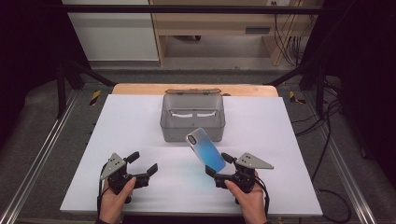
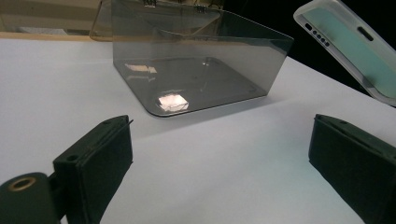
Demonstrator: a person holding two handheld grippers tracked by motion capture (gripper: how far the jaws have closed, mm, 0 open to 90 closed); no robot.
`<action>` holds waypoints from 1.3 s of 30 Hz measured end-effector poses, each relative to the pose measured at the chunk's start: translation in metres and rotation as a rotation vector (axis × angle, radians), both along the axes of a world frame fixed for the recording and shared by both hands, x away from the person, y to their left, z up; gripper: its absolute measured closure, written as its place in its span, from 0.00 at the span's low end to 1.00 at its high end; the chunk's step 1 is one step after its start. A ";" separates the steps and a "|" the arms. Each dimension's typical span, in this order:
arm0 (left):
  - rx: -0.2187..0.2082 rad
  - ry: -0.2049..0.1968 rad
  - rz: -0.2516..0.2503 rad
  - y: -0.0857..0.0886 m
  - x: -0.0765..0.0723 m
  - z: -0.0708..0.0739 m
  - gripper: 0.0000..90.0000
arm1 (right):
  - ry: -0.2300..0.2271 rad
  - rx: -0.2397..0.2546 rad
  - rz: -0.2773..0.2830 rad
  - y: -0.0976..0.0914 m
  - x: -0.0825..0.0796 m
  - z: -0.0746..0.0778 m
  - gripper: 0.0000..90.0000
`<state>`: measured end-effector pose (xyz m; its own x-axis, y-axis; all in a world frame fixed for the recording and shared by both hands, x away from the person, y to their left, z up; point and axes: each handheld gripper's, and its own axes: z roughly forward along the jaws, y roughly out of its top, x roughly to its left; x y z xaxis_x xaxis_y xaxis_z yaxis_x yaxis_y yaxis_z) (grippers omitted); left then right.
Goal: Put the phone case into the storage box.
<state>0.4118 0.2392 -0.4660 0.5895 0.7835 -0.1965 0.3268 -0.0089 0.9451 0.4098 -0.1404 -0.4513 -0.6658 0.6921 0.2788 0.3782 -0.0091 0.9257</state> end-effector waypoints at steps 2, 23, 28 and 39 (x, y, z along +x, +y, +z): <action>0.000 0.000 0.000 0.000 0.000 0.000 0.07 | -0.002 -0.003 -0.002 0.000 0.000 0.000 0.19; -0.250 -0.055 -0.133 -0.019 0.001 0.074 0.25 | -0.129 0.106 0.046 0.036 0.003 0.038 0.19; -0.323 -0.018 -0.197 -0.027 0.008 0.091 0.40 | -0.158 0.081 0.050 0.048 0.002 0.039 0.19; -0.395 0.050 -0.246 -0.035 0.017 0.089 0.63 | -0.178 0.047 0.058 0.061 -0.003 0.036 0.19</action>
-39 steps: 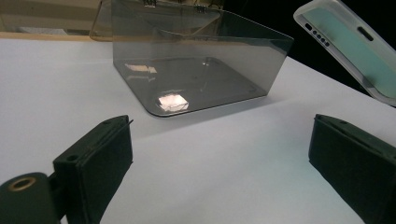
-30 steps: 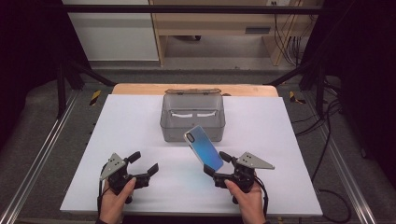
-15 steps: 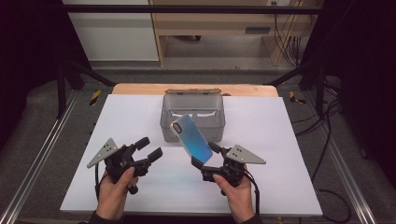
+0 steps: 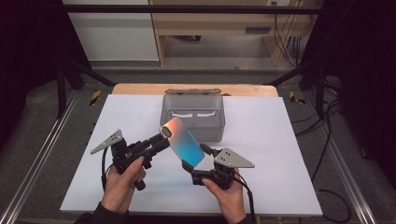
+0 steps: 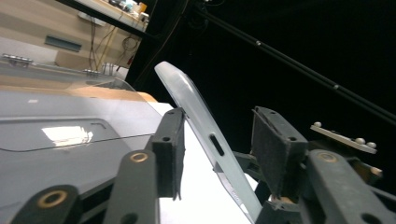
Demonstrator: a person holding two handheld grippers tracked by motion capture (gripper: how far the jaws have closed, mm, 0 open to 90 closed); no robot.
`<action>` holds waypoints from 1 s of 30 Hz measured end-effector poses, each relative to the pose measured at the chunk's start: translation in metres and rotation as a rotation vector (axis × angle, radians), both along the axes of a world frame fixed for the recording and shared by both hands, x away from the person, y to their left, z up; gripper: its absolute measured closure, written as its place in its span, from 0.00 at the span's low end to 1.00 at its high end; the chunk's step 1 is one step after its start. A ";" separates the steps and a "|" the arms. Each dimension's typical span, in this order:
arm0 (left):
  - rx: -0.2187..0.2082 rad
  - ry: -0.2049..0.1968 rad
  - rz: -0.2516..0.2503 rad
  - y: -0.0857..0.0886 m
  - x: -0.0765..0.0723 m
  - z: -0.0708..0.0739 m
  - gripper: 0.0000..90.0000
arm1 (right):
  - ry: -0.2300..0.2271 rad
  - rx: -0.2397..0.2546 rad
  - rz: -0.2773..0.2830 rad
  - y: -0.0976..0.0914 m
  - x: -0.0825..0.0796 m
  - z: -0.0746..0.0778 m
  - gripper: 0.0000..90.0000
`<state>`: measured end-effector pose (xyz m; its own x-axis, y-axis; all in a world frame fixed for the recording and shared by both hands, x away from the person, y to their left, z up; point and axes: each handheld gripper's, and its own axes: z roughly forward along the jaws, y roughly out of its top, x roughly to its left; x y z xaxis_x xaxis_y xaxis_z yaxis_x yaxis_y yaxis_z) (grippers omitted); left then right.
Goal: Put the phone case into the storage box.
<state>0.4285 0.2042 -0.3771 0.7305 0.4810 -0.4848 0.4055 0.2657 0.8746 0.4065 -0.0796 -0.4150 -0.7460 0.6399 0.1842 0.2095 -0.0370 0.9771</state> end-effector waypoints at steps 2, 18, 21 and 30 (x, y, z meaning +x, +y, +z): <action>-0.007 0.011 0.002 0.001 0.001 0.000 0.65 | -0.003 -0.008 0.001 0.001 0.000 0.000 0.19; -0.025 0.064 0.015 -0.003 0.009 0.007 0.76 | -0.010 -0.033 -0.017 0.005 0.001 0.001 0.19; -0.045 0.079 0.011 -0.004 0.012 0.009 0.79 | -0.018 -0.040 -0.017 0.006 0.002 0.003 0.19; -0.099 0.111 -0.022 -0.010 0.011 0.010 0.89 | -0.026 -0.067 -0.022 0.007 0.002 0.002 0.19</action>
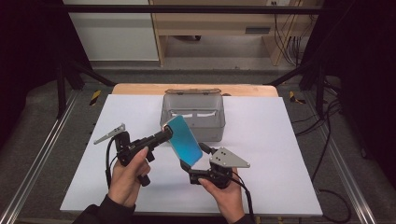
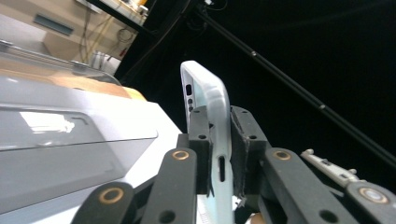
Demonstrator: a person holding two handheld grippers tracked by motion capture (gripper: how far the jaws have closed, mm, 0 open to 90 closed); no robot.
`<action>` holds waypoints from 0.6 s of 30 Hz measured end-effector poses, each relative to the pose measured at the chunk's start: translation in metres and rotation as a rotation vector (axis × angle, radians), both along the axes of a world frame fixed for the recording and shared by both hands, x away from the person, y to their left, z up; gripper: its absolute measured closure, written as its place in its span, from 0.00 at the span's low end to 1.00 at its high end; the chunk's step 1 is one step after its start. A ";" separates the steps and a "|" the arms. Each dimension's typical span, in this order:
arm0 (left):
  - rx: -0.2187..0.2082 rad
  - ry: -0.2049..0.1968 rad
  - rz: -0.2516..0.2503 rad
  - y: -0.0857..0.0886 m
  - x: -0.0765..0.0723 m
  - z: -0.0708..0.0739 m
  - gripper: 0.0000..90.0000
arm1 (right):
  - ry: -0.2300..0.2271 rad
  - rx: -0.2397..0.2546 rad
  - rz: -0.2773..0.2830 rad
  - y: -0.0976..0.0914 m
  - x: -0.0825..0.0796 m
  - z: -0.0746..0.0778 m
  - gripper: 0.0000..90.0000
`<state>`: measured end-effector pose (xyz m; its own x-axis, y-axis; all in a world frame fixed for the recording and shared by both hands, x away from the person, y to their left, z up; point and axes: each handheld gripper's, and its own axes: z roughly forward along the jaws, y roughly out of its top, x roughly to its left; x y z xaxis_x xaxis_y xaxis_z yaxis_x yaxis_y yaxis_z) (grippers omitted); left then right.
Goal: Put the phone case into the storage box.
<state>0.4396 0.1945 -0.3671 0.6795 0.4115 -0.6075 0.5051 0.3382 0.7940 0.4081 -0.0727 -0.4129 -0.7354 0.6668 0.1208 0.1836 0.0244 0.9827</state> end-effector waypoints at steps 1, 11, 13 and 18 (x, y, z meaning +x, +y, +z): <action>-0.001 0.000 0.003 -0.001 -0.001 0.000 0.90 | 0.001 -0.001 0.001 0.000 0.000 -0.001 0.19; 0.071 -0.023 0.067 -0.001 -0.005 0.005 0.91 | -0.001 0.004 0.006 0.006 0.001 -0.004 0.13; 0.070 -0.010 0.090 0.001 -0.004 0.005 0.91 | -0.009 -0.018 -0.001 0.007 0.000 -0.004 0.12; 0.084 -0.010 0.115 0.000 -0.005 0.005 0.91 | -0.026 -0.036 -0.016 0.009 -0.003 -0.004 0.09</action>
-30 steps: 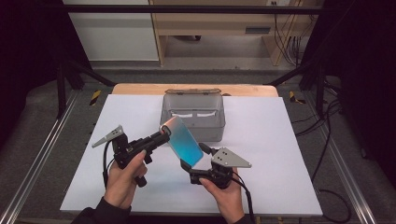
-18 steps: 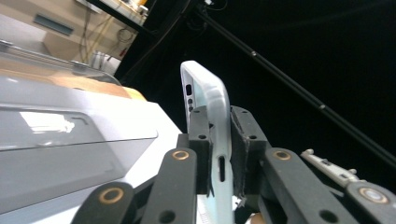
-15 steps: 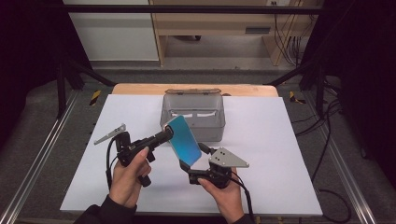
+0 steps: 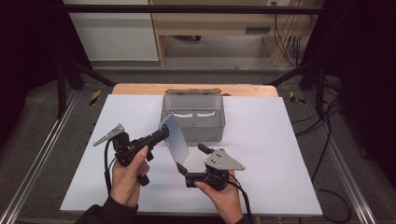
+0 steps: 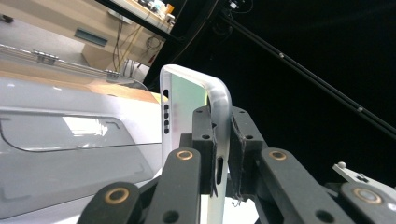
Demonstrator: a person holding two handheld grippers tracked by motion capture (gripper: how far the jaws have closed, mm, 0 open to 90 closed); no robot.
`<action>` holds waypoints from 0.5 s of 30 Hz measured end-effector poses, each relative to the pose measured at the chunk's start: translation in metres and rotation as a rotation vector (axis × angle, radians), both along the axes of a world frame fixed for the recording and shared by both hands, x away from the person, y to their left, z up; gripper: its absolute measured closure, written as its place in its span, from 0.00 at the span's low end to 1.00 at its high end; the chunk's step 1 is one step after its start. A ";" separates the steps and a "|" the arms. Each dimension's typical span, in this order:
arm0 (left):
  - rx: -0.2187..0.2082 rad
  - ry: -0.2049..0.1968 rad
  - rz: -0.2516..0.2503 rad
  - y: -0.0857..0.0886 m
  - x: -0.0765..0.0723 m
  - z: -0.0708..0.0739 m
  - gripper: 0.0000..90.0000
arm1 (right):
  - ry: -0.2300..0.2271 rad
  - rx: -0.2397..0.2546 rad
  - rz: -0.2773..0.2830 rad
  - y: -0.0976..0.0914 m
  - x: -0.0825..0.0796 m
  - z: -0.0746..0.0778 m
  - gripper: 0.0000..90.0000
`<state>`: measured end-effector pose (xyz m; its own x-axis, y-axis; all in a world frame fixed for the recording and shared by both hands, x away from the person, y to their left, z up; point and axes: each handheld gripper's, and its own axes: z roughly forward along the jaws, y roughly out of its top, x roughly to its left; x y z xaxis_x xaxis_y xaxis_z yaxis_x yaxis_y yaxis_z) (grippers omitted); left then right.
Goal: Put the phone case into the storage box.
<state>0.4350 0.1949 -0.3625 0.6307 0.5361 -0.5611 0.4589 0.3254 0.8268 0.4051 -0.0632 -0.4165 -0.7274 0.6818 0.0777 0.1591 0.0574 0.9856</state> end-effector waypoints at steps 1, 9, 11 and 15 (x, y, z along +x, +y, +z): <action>0.002 -0.002 0.002 0.000 0.000 0.000 0.91 | -0.002 -0.001 -0.003 0.000 0.000 0.000 0.09; 0.016 -0.012 0.025 0.001 -0.001 0.001 0.91 | -0.009 -0.003 -0.026 -0.001 0.000 0.000 0.07; 0.016 -0.010 0.024 0.001 -0.001 0.001 0.91 | -0.009 -0.002 -0.031 -0.001 0.000 0.000 0.07; 0.019 -0.013 0.021 0.000 -0.002 0.001 0.91 | -0.005 0.000 -0.035 0.000 -0.001 -0.001 0.06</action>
